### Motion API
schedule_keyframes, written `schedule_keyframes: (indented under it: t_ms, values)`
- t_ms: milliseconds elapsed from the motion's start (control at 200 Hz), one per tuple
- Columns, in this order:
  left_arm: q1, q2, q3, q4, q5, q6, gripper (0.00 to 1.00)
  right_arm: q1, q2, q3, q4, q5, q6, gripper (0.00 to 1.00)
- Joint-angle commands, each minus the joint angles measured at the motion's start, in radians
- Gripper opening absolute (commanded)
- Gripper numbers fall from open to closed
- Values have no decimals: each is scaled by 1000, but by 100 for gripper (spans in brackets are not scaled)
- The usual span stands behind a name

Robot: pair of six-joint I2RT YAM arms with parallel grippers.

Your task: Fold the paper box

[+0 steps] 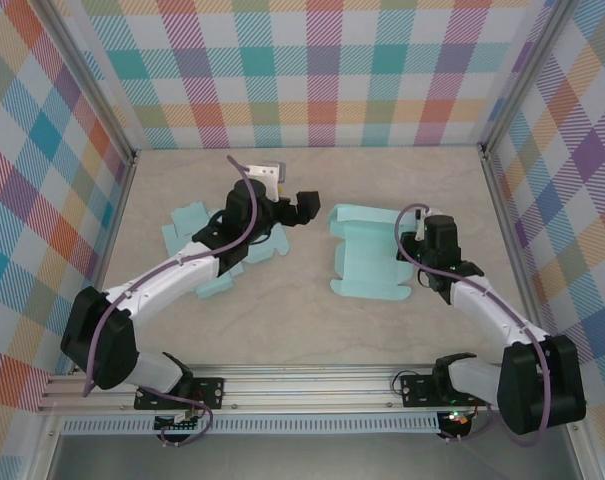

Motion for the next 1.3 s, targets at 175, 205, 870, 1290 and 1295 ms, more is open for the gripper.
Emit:
schedule_keyframes:
  t_ms: [175,205,870,1290,1295]
  values:
    - [-126,101,63,-66,-35,29,100,4,-29,-45,59,36,-23,0]
    - [-132,115,69,-72,-54,30,100,4,-32,-48,65,32,-24,0]
    - [-178,302,156,-76,-192,29,100,4,-42,-61,87,41,-21,0]
    - [-218,371,132,159,-119,-11,100,4,-49,-67,92,36,-22,0]
    - [-219,371,131,162,-119,-12,100,5,-49,-68,93,36,-22,0]
